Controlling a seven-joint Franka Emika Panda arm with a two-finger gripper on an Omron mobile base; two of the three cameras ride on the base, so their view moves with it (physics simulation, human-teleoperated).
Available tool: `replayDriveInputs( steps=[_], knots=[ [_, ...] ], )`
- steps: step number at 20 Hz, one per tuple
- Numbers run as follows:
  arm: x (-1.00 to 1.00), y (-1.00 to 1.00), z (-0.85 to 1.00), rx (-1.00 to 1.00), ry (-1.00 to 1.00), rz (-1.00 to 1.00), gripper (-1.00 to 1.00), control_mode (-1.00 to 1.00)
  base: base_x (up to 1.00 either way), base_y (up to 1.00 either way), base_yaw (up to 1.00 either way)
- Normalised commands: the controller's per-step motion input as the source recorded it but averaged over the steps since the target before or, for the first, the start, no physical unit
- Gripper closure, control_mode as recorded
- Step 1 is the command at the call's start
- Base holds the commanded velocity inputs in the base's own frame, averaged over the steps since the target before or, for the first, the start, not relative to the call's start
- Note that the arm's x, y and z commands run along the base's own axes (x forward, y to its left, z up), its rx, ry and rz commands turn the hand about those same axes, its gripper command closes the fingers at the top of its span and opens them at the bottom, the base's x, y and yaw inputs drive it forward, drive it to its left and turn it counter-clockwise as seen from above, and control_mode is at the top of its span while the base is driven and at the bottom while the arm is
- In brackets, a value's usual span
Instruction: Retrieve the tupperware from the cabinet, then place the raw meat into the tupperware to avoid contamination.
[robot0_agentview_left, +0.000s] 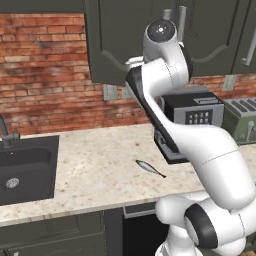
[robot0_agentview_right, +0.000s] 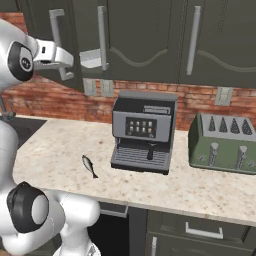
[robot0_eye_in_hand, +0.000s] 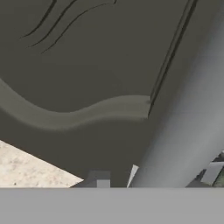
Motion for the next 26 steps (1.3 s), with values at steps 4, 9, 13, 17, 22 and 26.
replayDriveInputs(
  steps=[4, 9, 13, 17, 22, 26],
  knots=[
    [-0.08, 0.77, -0.03, -0.08, 0.02, -0.12, 1.0, -1.0, 0.0, 0.0, 0.0],
    [-0.21, 0.77, -0.06, -0.1, 0.08, -0.13, 1.0, -1.0, 0.0, 0.0, 0.0],
    [-0.3, 0.78, -0.1, -0.11, 0.11, -0.12, 1.0, -1.0, 0.0, 0.0, 0.0],
    [-0.28, 0.78, -0.1, -0.09, 0.08, -0.13, 1.0, -1.0, 0.0, 0.0, 0.0],
    [-0.18, 0.68, -0.2, -0.05, 0.02, -0.17, -1.0, -1.0, 0.0, 0.0, 0.0],
    [-0.09, 0.21, -0.05, -0.01, 0.0, -0.1, -1.0, -1.0, 0.0, 0.0, 0.0]
  ],
)
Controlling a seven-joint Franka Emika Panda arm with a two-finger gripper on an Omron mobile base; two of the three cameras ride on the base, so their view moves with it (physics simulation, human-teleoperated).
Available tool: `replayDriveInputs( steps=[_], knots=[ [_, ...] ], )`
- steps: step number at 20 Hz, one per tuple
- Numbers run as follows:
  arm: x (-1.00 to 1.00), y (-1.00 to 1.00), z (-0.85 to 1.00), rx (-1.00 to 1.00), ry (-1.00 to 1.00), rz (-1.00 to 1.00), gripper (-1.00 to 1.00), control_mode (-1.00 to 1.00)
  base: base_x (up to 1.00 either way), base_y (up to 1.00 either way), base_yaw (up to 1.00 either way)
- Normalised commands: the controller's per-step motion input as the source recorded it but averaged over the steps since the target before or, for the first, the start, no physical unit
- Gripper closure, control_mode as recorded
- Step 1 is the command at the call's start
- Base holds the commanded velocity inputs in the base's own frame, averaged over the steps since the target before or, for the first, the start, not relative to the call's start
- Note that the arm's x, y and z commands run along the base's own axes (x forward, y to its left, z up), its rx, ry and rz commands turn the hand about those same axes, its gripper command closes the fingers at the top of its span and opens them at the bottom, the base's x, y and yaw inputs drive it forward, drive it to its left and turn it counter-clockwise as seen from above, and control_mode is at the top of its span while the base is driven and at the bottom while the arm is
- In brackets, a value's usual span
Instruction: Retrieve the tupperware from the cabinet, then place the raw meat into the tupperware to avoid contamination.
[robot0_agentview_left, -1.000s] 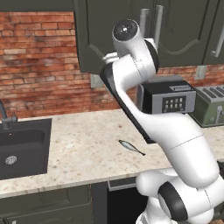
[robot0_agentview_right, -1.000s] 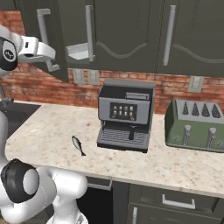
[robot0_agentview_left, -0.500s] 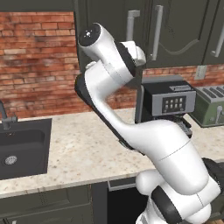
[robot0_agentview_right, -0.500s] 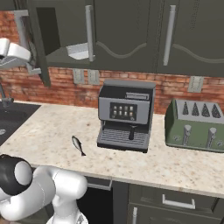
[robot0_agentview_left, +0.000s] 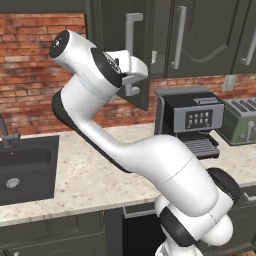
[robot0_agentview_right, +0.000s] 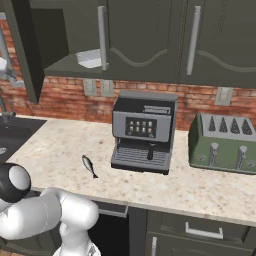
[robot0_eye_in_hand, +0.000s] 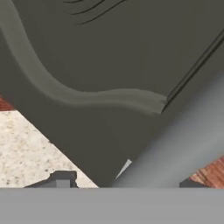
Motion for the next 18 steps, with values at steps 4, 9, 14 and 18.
replayDriveInputs(
  steps=[4, 9, 14, 18],
  knots=[
    [-0.3, -0.07, 0.0, 0.0, 0.0, -0.1, -1.0, -1.0, 0.0, 0.0, 0.0],
    [-0.47, 0.0, 0.0, 0.0, -0.01, -0.14, -1.0, -1.0, 0.0, 0.0, 0.0],
    [-0.76, -0.14, 0.02, 0.01, -0.02, -0.15, -1.0, -1.0, 0.0, 0.0, 0.0],
    [-0.83, -0.36, 0.05, 0.07, -0.03, -0.1, -1.0, -1.0, 0.0, 0.0, 0.0]
  ],
)
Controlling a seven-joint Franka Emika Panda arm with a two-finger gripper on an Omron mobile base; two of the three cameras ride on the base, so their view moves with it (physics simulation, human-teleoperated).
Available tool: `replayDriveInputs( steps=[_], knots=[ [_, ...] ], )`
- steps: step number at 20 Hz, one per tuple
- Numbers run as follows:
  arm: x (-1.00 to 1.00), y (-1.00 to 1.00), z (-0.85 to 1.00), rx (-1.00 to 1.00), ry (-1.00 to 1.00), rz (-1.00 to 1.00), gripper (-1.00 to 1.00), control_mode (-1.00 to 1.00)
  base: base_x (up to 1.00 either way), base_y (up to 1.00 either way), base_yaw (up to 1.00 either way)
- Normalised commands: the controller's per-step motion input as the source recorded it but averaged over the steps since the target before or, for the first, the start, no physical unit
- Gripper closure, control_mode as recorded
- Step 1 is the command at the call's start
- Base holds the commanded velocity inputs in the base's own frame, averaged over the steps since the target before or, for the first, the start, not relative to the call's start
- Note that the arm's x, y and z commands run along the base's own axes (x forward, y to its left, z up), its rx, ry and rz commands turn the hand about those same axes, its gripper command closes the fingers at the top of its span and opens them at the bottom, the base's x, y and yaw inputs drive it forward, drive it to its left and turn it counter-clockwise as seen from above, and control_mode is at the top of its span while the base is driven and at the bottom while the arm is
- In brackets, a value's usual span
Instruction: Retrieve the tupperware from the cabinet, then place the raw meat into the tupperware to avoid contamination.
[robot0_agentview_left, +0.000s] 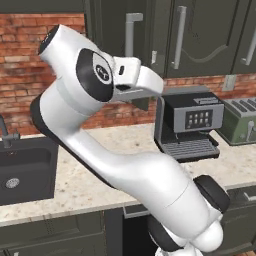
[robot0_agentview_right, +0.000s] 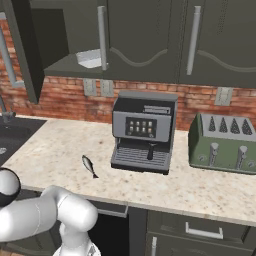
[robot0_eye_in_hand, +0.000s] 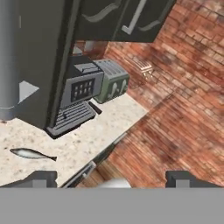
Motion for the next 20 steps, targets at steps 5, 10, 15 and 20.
replayDriveInputs(
  steps=[5, 10, 15, 20],
  knots=[
    [-0.81, -0.58, 0.08, 0.31, -0.02, 0.0, -1.0, -1.0, 0.0, 0.0, 0.0],
    [-0.46, -0.72, 0.01, 0.32, 0.01, 0.0, -1.0, -1.0, 0.0, 0.0, 0.0],
    [0.0, -0.81, 0.0, 0.36, 0.05, 0.0, -1.0, -1.0, 0.0, 0.0, 0.0],
    [0.0, -0.74, 0.0, 0.37, 0.01, 0.03, -1.0, -1.0, 0.0, 0.0, 0.0]
  ],
)
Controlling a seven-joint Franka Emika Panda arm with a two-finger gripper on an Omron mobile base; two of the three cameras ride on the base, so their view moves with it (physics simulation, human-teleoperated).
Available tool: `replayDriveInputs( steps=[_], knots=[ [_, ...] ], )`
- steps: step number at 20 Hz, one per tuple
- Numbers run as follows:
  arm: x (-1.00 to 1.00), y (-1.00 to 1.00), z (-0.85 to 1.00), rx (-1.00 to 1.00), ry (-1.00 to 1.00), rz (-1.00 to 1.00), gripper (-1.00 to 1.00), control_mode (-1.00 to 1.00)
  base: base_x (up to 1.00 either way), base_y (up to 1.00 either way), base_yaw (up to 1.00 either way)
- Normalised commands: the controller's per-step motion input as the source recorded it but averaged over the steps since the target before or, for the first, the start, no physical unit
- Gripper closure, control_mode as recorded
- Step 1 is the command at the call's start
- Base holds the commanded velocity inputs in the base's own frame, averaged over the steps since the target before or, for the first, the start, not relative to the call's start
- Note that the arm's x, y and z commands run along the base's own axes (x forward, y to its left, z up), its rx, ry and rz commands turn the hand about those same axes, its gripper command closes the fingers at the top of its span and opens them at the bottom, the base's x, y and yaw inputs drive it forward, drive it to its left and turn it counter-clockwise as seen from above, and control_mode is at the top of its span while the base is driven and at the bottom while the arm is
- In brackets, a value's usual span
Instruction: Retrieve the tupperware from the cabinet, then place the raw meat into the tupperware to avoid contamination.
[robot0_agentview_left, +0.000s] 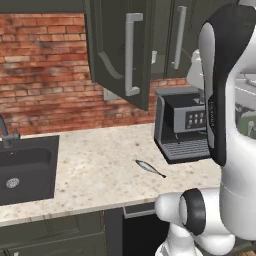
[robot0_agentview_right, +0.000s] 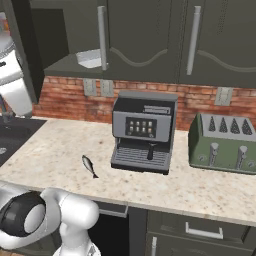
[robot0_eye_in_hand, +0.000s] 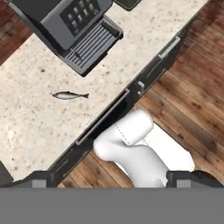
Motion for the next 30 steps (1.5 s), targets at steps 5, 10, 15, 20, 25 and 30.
replayDriveInputs(
  steps=[5, 10, 15, 20, 25, 30],
  knots=[
    [0.28, -0.41, -0.03, 0.44, 0.01, 0.01, -1.0, -1.0, 0.0, 0.0, 0.0],
    [0.42, -0.11, -0.22, 0.5, 0.06, 0.0, -1.0, -1.0, 0.0, 0.0, 0.0],
    [0.58, 0.02, -0.14, 0.5, 0.01, 0.0, -1.0, -1.0, 0.0, 0.0, 0.0],
    [0.55, 0.11, -0.19, 0.49, -0.05, -0.02, -1.0, -1.0, 0.0, 0.0, 0.0],
    [0.32, 0.44, -0.01, 0.36, 0.0, -0.01, -1.0, -1.0, 0.0, 0.0, 0.0],
    [0.32, 0.36, 0.01, 0.09, 0.14, 0.13, -1.0, -1.0, 0.0, 0.0, 0.0]
  ],
)
